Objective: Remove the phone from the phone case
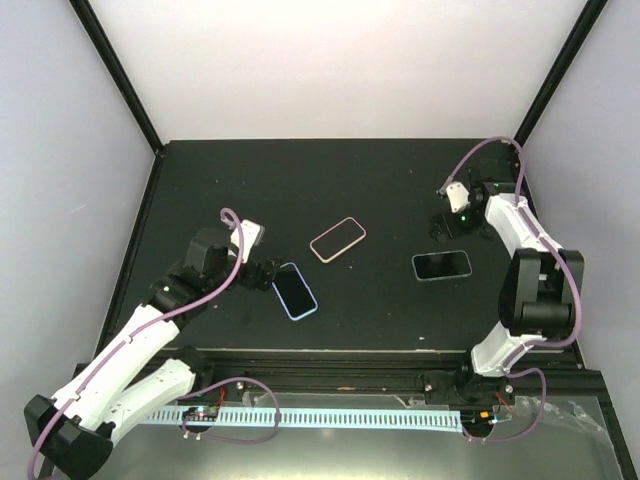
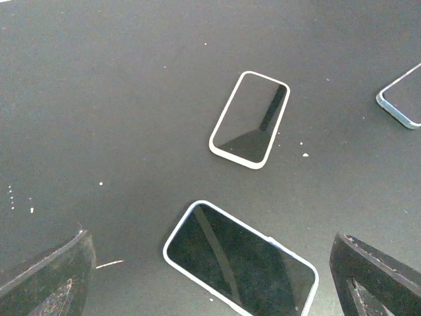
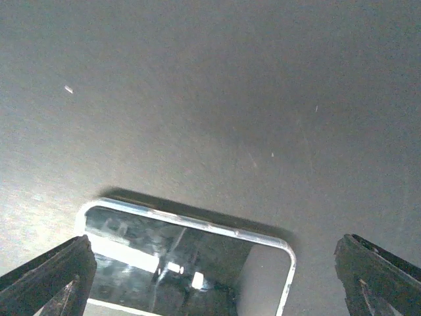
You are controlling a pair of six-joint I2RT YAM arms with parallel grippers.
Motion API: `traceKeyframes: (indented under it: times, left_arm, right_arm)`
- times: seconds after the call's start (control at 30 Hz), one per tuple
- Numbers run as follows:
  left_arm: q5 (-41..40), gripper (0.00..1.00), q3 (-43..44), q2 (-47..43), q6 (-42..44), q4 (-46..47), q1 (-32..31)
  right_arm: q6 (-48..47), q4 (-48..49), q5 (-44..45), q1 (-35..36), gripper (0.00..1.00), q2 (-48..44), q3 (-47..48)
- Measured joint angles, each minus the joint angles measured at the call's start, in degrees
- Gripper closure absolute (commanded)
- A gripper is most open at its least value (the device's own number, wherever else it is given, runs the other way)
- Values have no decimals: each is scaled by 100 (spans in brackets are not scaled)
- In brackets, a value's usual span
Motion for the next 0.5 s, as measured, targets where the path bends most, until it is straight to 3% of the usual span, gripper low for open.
traceKeyframes:
  times: [0.17,0.5]
  left_arm:
    - [131,1,2,44,-2,-11,-31]
    - [225,1,11,151,-4,-44,-31]
  right_arm:
    - [-116,-192,240,-240,0,651,0]
    - [-623,-597,199,-787,0,953,0]
